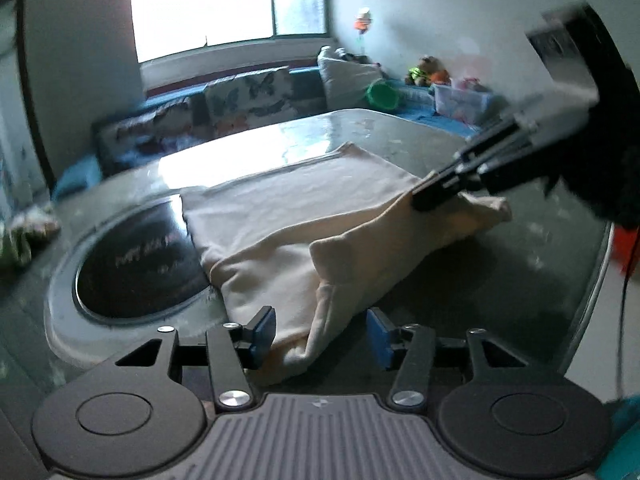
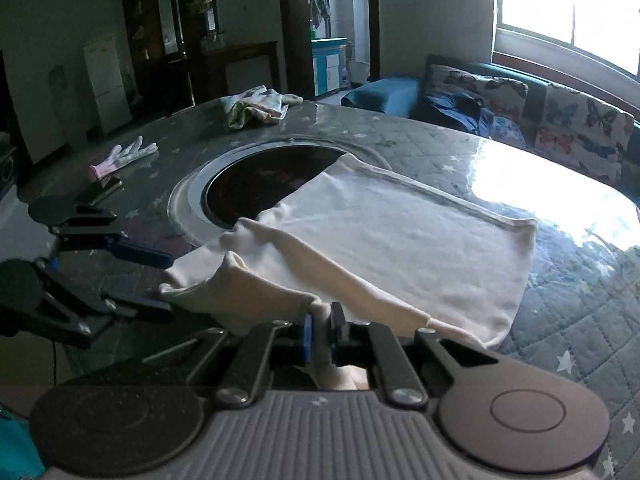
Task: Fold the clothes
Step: 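Lift the hem with the right gripper while the left gripper releases it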
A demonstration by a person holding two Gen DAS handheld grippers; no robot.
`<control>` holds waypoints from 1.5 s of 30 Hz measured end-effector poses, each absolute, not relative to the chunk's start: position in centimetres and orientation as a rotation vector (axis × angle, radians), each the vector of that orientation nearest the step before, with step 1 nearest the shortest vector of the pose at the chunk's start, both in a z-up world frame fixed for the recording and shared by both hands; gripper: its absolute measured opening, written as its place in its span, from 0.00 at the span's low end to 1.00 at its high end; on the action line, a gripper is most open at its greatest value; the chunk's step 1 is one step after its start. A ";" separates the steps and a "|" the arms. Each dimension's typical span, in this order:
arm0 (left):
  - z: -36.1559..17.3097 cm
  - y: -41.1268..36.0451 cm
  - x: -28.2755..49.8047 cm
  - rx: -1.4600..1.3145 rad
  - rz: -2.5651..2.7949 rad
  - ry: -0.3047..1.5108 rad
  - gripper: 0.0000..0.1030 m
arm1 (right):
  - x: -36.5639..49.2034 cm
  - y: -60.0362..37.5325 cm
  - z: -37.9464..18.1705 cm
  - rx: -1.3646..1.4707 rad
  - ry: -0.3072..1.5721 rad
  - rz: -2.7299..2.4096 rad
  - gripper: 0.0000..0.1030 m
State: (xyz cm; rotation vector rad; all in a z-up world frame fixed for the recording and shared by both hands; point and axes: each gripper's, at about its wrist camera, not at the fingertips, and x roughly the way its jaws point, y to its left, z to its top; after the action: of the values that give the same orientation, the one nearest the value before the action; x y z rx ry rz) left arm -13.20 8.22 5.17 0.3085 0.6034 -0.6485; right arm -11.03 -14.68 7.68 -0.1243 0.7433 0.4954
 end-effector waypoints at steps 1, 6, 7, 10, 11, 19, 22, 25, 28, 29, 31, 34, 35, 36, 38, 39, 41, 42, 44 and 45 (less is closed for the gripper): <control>4.9 8.1 -13.1 0.328 -0.645 0.600 0.52 | -11.0 -14.6 7.6 -0.132 0.748 0.492 0.07; 3.8 7.8 -12.7 0.394 -0.641 0.582 0.51 | -11.5 -14.3 6.9 -0.150 0.757 0.491 0.07; 3.7 7.8 -12.7 0.412 -0.641 0.577 0.51 | -11.6 -14.3 6.9 -0.143 0.753 0.490 0.07; 3.2 7.7 -12.6 0.465 -0.639 0.556 0.49 | -11.6 -14.6 7.1 -0.129 0.736 0.487 0.07; 3.1 7.6 -12.7 0.481 -0.639 0.549 0.47 | -11.6 -14.6 7.2 -0.131 0.733 0.488 0.07; 2.8 7.6 -12.2 0.454 -0.640 0.540 0.24 | -13.1 -13.4 5.6 -0.229 0.747 0.532 0.15; 2.7 7.6 -12.2 0.458 -0.641 0.534 0.24 | -14.2 -12.4 4.5 -0.319 0.726 0.543 0.24; 2.5 7.7 -12.4 0.474 -0.647 0.523 0.26 | -15.2 -11.7 3.6 -0.385 0.699 0.551 0.32; 2.3 7.8 -12.5 0.494 -0.650 0.520 0.27 | -16.0 -11.2 3.0 -0.433 0.674 0.557 0.21; 2.3 7.9 -12.5 0.491 -0.652 0.518 0.26 | -16.1 -11.2 3.1 -0.424 0.674 0.556 0.14; 2.3 8.0 -12.6 0.488 -0.654 0.510 0.24 | -16.2 -11.4 3.4 -0.406 0.663 0.547 0.09; 2.4 8.2 -12.8 0.484 -0.656 0.503 0.15 | -16.4 -11.8 4.1 -0.374 0.643 0.546 0.07; 2.4 8.2 -12.9 0.482 -0.657 0.501 0.14 | -16.4 -12.0 4.4 -0.368 0.636 0.547 0.06; 2.5 8.3 -13.0 0.479 -0.658 0.501 0.12 | -16.6 -12.0 4.6 -0.367 0.631 0.550 0.06; 2.9 8.6 -13.3 0.463 -0.666 0.502 0.11 | -17.0 -12.1 5.1 -0.368 0.620 0.556 0.06; 3.2 8.7 -13.5 0.457 -0.670 0.502 0.10 | -17.2 -12.1 5.3 -0.370 0.618 0.563 0.06; 3.9 9.1 -14.3 0.447 -0.682 0.501 0.09 | -17.8 -12.2 6.0 -0.363 0.614 0.575 0.06; 4.2 9.3 -14.7 0.444 -0.689 0.501 0.09 | -18.1 -12.3 6.5 -0.355 0.614 0.585 0.06; 5.0 9.8 -15.7 0.436 -0.704 0.502 0.09 | -19.1 -12.5 7.5 -0.336 0.613 0.606 0.06; 5.4 10.1 -16.3 0.426 -0.709 0.508 0.09 | -19.6 -12.6 8.1 -0.327 0.612 0.616 0.06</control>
State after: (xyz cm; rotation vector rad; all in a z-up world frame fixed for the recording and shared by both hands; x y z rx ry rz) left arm -16.28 10.09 5.40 0.4260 0.5084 -0.7087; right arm -19.61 -12.60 8.07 -0.3273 0.6124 0.6163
